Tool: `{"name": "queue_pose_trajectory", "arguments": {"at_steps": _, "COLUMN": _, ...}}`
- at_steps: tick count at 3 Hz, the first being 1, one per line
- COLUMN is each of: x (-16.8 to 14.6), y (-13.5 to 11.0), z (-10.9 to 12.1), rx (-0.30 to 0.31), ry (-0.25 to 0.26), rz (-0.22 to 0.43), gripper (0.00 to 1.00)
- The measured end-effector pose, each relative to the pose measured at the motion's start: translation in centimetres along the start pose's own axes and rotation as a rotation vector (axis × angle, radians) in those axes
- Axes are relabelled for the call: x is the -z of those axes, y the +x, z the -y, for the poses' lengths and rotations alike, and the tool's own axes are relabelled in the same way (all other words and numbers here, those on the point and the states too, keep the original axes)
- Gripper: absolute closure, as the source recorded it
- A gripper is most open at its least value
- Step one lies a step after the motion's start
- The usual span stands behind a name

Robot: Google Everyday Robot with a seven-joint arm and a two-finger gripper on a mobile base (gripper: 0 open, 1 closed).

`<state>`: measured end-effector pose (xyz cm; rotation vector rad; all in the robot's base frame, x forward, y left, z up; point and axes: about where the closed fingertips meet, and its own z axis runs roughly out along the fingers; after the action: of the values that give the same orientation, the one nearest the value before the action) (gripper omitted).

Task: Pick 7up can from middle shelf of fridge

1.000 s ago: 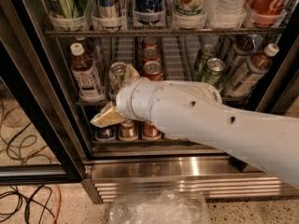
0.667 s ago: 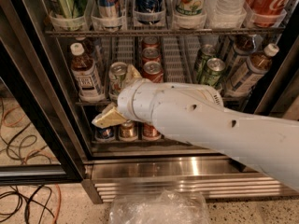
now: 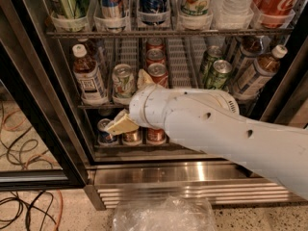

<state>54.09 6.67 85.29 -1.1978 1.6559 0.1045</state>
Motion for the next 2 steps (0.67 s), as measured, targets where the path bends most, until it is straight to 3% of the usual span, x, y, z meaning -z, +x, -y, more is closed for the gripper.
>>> {"name": "queue_pose_trajectory", "arguments": {"at_steps": 2, "x": -1.4, "y": -1.1, "z": 0.1, "rx": 0.026, "ry": -0.006, "rz": 0.034, "gripper": 0.0}}
